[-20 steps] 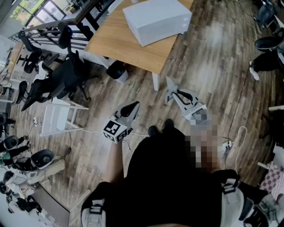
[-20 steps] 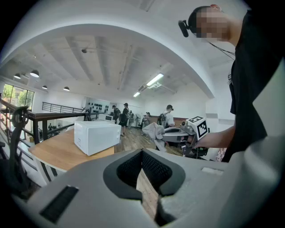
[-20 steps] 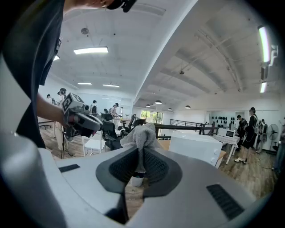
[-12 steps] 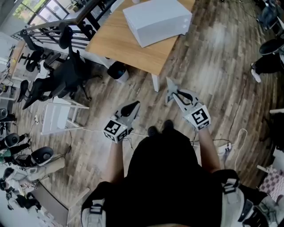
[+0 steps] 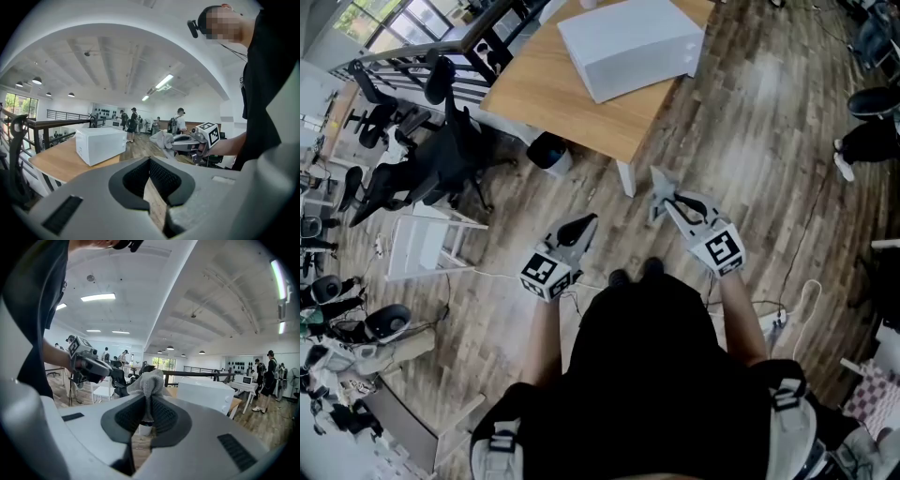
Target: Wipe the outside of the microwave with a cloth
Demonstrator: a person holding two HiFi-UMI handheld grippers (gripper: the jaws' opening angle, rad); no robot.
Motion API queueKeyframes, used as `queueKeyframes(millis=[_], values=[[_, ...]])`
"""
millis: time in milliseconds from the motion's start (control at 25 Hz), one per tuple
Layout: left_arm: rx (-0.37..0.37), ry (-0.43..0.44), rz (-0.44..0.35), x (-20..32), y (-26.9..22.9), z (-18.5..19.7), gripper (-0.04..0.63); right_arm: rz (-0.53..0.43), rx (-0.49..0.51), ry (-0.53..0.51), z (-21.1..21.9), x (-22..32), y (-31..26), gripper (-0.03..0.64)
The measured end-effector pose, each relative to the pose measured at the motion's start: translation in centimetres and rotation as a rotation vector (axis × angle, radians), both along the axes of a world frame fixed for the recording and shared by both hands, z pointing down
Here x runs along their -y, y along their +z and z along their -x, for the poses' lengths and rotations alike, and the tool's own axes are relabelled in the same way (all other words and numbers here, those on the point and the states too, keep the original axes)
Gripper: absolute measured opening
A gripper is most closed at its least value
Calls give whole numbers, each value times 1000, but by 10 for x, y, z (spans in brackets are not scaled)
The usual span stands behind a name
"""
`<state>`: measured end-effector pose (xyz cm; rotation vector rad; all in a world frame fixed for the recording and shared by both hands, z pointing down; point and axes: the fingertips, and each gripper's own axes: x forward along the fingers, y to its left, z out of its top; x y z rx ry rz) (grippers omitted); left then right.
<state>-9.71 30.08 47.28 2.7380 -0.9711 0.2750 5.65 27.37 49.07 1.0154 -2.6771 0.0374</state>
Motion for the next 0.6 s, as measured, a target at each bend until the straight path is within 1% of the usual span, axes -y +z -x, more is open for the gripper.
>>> queueKeyframes(millis=[160, 320, 400, 600], values=[[10, 13, -28, 1, 3, -15, 2, -8, -14, -17, -9, 2, 4, 35], [17, 7, -15, -4, 5, -29, 2, -14, -27, -39, -17, -1, 7, 35], [20, 8, -22, -3, 6, -34, 2, -18, -32, -44, -21, 0, 8, 35], [27, 6, 0, -4, 9, -44, 2, -13, -34, -45, -30, 1, 12, 35]])
